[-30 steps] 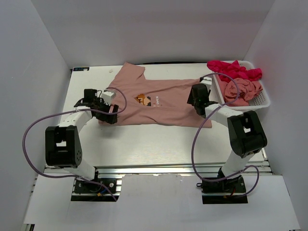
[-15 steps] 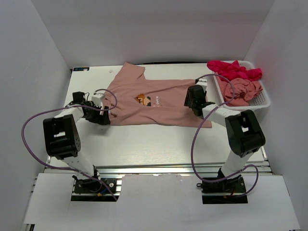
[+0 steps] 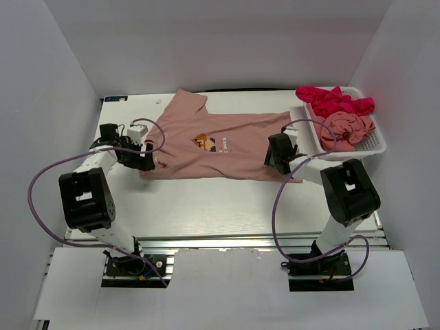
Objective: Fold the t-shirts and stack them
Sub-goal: Fold the flattened tshirt in 1/3 of the way
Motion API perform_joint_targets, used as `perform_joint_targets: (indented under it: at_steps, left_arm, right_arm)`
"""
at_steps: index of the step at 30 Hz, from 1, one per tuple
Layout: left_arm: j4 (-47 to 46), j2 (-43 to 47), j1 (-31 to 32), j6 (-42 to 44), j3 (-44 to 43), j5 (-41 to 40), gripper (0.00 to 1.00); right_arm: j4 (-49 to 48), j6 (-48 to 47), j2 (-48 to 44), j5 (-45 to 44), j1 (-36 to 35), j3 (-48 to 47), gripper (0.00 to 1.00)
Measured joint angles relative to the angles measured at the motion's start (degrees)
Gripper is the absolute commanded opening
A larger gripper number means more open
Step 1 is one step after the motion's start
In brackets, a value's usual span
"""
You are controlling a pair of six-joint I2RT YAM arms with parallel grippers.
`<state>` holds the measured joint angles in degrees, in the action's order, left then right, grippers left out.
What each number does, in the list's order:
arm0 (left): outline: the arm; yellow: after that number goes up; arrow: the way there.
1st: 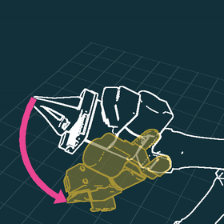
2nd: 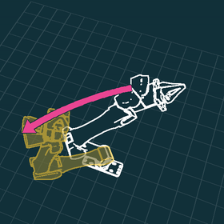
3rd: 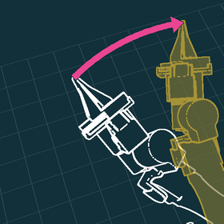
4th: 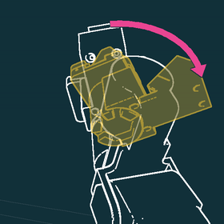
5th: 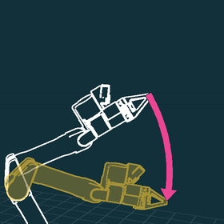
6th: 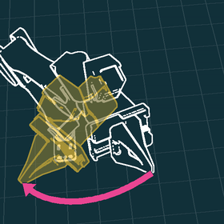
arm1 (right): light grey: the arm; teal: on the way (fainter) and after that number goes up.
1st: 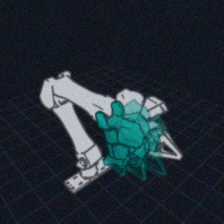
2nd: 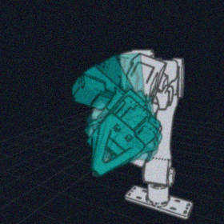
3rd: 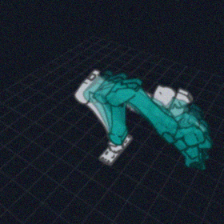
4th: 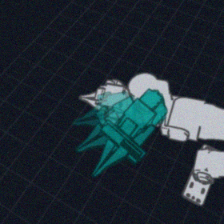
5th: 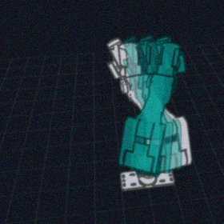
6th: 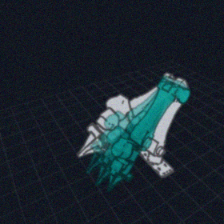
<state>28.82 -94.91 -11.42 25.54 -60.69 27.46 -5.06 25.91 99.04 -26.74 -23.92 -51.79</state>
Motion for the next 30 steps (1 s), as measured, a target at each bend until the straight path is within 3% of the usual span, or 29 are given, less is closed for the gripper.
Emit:
perform_joint_targets:
  at_steps: [14, 30]
  left_arm:
    - [-9.3, -3.9, -0.2, -7.8, 0.1, 0.5, 0.98]
    - [-6.4, -3.7, -0.2, -8.0, 0.1, 5.0, 0.98]
  right_arm:
    - [3.9, 8.3, -20.0, -7.0, -0.6, 13.0, 0.65]
    - [4.0, 8.5, -9.1, -6.1, -1.0, 11.5, 0.63]
